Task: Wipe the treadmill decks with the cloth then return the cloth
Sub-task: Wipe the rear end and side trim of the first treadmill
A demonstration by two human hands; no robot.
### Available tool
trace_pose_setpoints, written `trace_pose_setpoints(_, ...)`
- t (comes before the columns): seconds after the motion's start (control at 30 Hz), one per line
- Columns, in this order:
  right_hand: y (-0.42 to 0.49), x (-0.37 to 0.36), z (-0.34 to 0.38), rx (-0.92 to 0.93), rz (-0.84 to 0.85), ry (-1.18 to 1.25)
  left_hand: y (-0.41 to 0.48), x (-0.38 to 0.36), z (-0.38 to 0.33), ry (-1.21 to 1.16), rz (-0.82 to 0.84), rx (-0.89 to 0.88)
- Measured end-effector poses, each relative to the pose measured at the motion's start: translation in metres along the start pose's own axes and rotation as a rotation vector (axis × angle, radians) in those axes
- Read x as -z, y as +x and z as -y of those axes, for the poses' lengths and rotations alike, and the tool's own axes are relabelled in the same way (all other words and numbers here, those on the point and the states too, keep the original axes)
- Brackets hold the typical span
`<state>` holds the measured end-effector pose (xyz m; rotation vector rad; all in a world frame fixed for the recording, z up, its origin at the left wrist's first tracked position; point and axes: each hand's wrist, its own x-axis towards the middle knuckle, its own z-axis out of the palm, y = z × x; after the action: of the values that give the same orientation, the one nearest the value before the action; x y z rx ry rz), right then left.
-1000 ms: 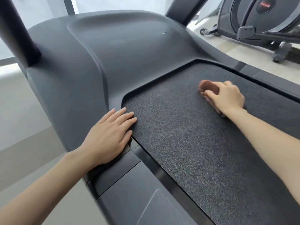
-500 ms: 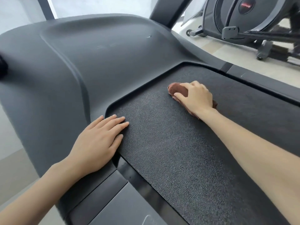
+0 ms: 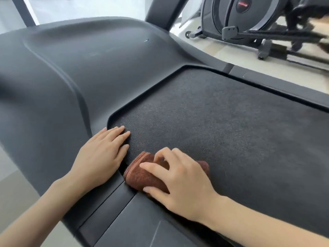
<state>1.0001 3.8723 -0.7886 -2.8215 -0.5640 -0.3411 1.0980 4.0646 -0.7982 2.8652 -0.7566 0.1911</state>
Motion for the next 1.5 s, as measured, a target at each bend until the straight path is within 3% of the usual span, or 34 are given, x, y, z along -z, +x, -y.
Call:
trace_pose_setpoints(0.4,-0.055,0.03,0.007,-0.098,0.101,-0.014,-0.014,-0.005,-0.033,0.0,0.127,0.011)
trace_pose_setpoints(0.7,-0.166,0.075,-0.002,-0.284,0.145,-0.082,-0.036,-0.018,-0.131,-0.103,0.218,-0.352)
trace_pose_setpoints(0.97,-0.218,0.108,-0.013,-0.389,0.327,-0.172,-0.056,-0.019,-0.204,-0.211,0.329,-0.611)
trace_pose_setpoints(1.33,-0.296,0.118,-0.024,-0.424,0.119,-0.153,-0.077,-0.023,-0.223,-0.091,0.307,-0.553)
trace_pose_setpoints(1.5,-0.318,0.116,-0.038,-0.379,0.011,-0.315,-0.092,-0.027,-0.252,-0.031,0.278,-0.54)
